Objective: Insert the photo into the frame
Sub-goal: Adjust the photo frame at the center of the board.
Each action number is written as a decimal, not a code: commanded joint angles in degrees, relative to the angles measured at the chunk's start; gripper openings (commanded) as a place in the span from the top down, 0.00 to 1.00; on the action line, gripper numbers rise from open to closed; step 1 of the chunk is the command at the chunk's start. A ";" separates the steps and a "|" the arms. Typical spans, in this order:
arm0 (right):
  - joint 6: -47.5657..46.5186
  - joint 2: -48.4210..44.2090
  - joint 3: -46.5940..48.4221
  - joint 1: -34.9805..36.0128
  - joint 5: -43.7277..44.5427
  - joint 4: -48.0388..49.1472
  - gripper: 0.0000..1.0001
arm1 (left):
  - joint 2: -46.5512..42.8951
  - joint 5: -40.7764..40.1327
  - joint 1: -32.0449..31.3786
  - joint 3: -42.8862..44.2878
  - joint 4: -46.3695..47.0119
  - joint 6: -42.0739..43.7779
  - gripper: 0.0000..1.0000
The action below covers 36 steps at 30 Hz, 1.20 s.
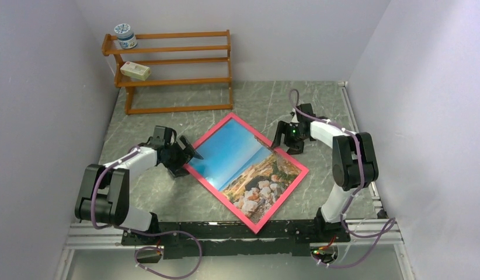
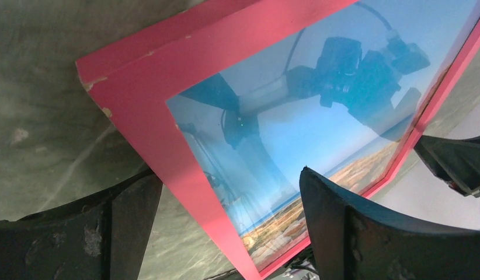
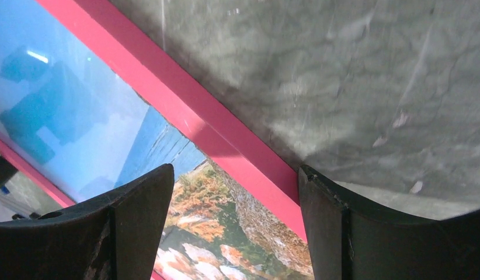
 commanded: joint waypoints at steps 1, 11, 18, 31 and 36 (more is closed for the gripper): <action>3.27 -2.92 -5.85 1.14 -8.54 -2.25 0.20 | 4.30 3.11 -0.17 3.25 6.03 4.29 0.07; 7.81 -8.88 -14.86 3.30 -12.95 4.44 0.21 | 14.89 12.08 -0.17 12.16 14.15 3.46 0.09; 11.12 -6.42 -15.20 6.90 -14.27 10.79 0.21 | 22.79 14.62 -0.17 21.36 14.96 3.62 0.11; 12.05 1.17 -1.15 7.40 -5.80 11.94 0.23 | 28.20 2.28 -0.02 32.30 1.47 5.12 0.11; 12.34 -0.72 -0.36 7.36 2.52 9.05 0.23 | 26.11 -6.71 0.26 35.35 -6.73 8.93 0.09</action>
